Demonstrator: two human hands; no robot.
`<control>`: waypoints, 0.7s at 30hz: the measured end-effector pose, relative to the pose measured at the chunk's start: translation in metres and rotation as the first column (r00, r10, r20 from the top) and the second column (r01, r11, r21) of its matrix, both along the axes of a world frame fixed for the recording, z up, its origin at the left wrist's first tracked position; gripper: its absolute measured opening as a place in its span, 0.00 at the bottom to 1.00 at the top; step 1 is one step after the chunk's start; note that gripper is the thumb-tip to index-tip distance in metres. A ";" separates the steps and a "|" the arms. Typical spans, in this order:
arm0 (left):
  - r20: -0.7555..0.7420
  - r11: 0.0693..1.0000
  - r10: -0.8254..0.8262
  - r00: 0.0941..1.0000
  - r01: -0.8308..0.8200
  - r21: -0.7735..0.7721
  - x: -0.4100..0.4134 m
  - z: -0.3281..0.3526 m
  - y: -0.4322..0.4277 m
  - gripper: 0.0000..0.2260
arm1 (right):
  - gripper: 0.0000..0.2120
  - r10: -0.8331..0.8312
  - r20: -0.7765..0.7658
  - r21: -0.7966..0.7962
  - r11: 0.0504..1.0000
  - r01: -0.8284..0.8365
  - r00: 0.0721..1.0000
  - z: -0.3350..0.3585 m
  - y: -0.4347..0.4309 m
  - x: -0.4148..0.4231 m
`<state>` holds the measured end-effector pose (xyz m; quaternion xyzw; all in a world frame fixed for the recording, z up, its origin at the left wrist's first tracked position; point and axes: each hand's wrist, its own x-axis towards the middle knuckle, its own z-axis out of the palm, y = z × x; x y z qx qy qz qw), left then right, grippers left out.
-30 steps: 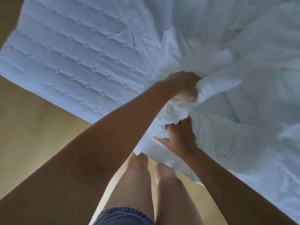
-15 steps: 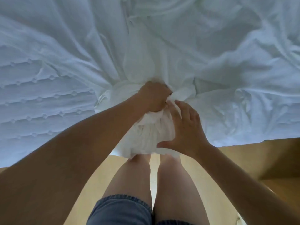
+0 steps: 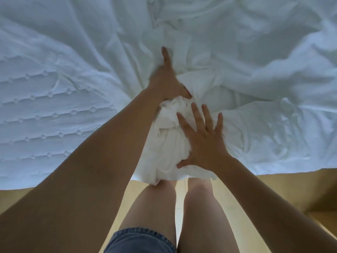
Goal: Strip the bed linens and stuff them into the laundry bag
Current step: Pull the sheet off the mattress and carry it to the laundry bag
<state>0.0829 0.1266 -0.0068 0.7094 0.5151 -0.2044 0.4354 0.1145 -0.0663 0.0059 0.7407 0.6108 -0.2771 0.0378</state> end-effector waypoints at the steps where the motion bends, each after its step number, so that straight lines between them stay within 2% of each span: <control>1: -0.015 0.997 -0.059 0.998 0.058 -0.055 0.002 0.003 -0.001 0.59 | 0.69 -0.014 0.026 0.053 0.999 0.013 1.000 -0.002 -0.003 0.001; 3: -0.053 0.947 -0.299 0.953 0.290 -0.135 0.004 0.012 -0.008 0.38 | 0.69 -0.029 0.053 0.131 0.991 0.022 0.998 -0.006 -0.013 -0.001; 5: -0.057 0.833 -0.521 0.852 0.492 -0.254 0.009 0.023 -0.017 0.18 | 0.69 -0.096 0.068 0.169 0.982 0.083 0.993 -0.008 -0.027 -0.008; 7: -0.051 0.715 -0.656 0.753 0.599 -0.361 0.017 0.029 -0.025 0.13 | 0.68 -0.154 0.062 0.132 0.981 0.144 0.986 -0.009 -0.036 -0.016; 9: -0.068 0.620 -0.765 0.641 0.703 -0.349 0.024 0.030 -0.029 0.13 | 0.68 -0.169 0.036 0.053 0.984 0.167 0.985 -0.011 -0.036 -0.015; 11: -0.162 0.562 -0.827 0.538 0.801 -0.205 0.023 0.031 -0.030 0.16 | 0.71 -0.157 0.026 -0.054 0.986 0.158 0.987 -0.010 -0.026 -0.007; 12: -0.226 0.547 -0.827 0.514 0.829 -0.114 0.019 0.030 -0.030 0.19 | 0.72 -0.142 0.024 -0.118 0.983 0.144 0.990 -0.008 -0.020 -0.002; 14: -0.274 0.553 -0.796 0.540 0.832 0.033 0.007 0.030 -0.036 0.24 | 0.72 -0.115 -0.034 -0.230 0.968 0.104 0.993 -0.009 -0.013 0.005; 16: -0.245 0.580 -0.768 0.592 0.805 0.124 -0.003 0.035 -0.046 0.28 | 0.70 -0.109 -0.058 -0.250 0.964 0.091 0.992 -0.010 -0.012 0.007; 18: -0.269 0.579 -0.765 0.585 0.808 0.110 -0.010 0.044 -0.058 0.41 | 0.69 -0.107 -0.081 -0.254 0.964 0.083 0.991 -0.009 -0.012 0.009; 20: -0.357 0.490 -0.811 0.463 0.871 0.017 -0.016 0.051 -0.067 0.61 | 0.67 -0.117 -0.095 -0.266 0.960 0.088 0.989 -0.006 -0.010 0.010; 21: -0.399 0.434 -0.826 0.397 0.901 -0.002 -0.020 0.053 -0.072 0.66 | 0.67 -0.111 -0.095 -0.258 0.963 0.084 0.989 -0.003 -0.009 0.009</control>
